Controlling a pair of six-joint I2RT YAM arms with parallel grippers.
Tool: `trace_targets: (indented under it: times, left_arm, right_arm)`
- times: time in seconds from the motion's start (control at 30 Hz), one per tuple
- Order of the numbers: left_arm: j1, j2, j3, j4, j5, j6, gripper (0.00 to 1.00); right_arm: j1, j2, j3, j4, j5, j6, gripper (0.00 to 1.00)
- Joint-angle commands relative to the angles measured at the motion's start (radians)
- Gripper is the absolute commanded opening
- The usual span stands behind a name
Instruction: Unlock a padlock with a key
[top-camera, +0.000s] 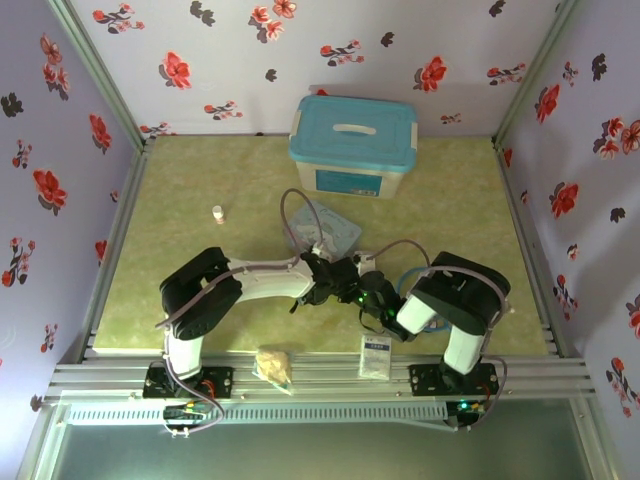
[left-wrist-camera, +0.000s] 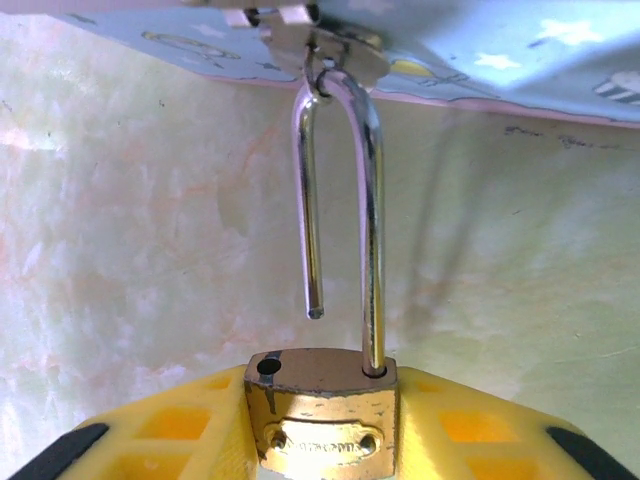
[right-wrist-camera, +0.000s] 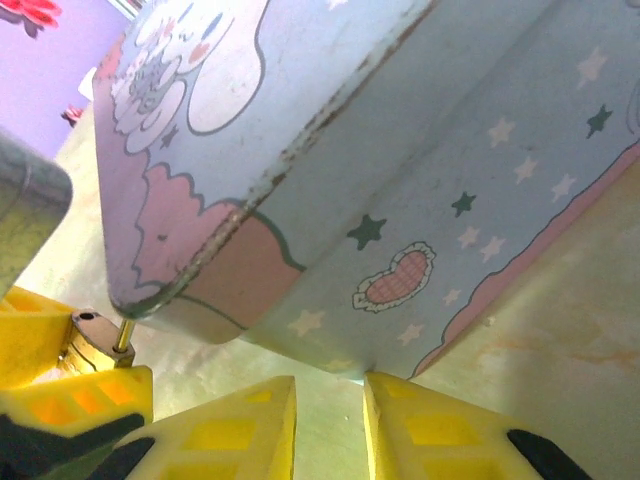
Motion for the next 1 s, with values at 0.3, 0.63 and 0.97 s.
trace_targets:
  times: [0.3,0.63,0.97]
  left_arm:
    - [-0.14,-0.008,0.026,0.057,-0.005,-0.018,0.35]
    - [-0.139,0.017,0.044,0.051,0.007,-0.006,0.4]
    - [-0.103,-0.043,-0.032,0.117,-0.011,0.044,0.44]
  right_arm:
    - [-0.027,0.143,-0.009,0.108,-0.041,0.078,0.25]
    - [-0.027,0.116,-0.008,0.074,-0.052,0.069,0.25]
    - [-0.027,0.086,-0.017,0.048,-0.054,0.06,0.25]
